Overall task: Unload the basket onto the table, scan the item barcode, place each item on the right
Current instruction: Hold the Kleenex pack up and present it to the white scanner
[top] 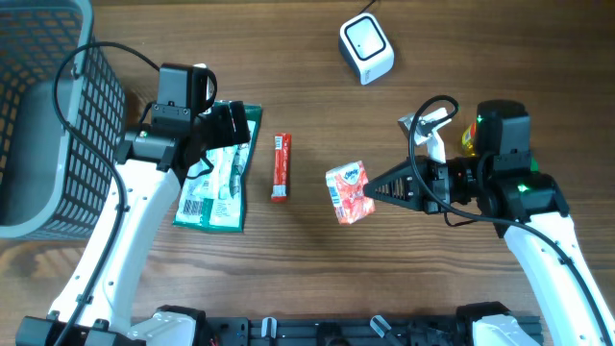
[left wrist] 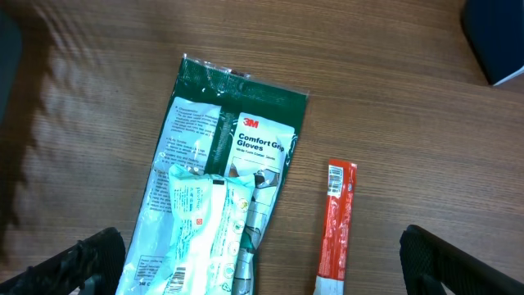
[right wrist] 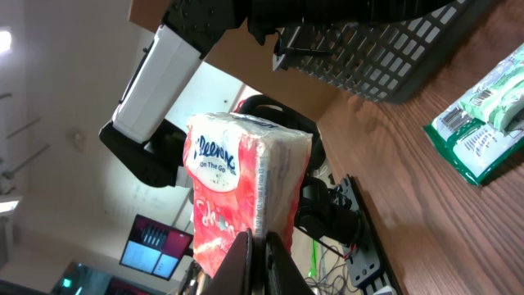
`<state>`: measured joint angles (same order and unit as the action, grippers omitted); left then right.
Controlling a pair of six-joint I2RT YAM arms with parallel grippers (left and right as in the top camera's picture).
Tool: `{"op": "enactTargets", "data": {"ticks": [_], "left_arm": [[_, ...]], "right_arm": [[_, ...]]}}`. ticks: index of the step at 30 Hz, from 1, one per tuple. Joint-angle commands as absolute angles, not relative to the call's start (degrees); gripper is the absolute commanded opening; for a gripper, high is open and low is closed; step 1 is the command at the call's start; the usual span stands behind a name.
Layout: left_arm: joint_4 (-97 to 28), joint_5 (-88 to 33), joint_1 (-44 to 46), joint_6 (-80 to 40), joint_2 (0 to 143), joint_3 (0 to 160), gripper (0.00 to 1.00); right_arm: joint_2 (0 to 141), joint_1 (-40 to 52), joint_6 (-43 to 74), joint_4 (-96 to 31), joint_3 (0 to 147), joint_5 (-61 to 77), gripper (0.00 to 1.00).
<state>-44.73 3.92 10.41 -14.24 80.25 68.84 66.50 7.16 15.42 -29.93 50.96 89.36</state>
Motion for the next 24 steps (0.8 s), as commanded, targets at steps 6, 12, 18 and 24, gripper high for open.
{"op": "enactTargets", "data": {"ticks": [6,12,18,24], "left_arm": [[-44.6,3.5,10.0,-14.2,80.4,69.0,1.00],[-44.6,3.5,10.0,-14.2,80.4,69.0,1.00],[-44.6,3.5,10.0,-14.2,80.4,69.0,1.00],[-44.6,3.5,10.0,-14.2,80.4,69.0,1.00]], "right_arm": [[65.8,6.9,16.0,-29.6,50.9,92.9,0.04],[65.8,6.9,15.9,-27.2,50.9,92.6,0.05],[65.8,6.9,19.2,-25.6,50.9,87.5,0.04],[65.8,6.9,19.6,-22.0,50.9,92.9,0.04]]}}
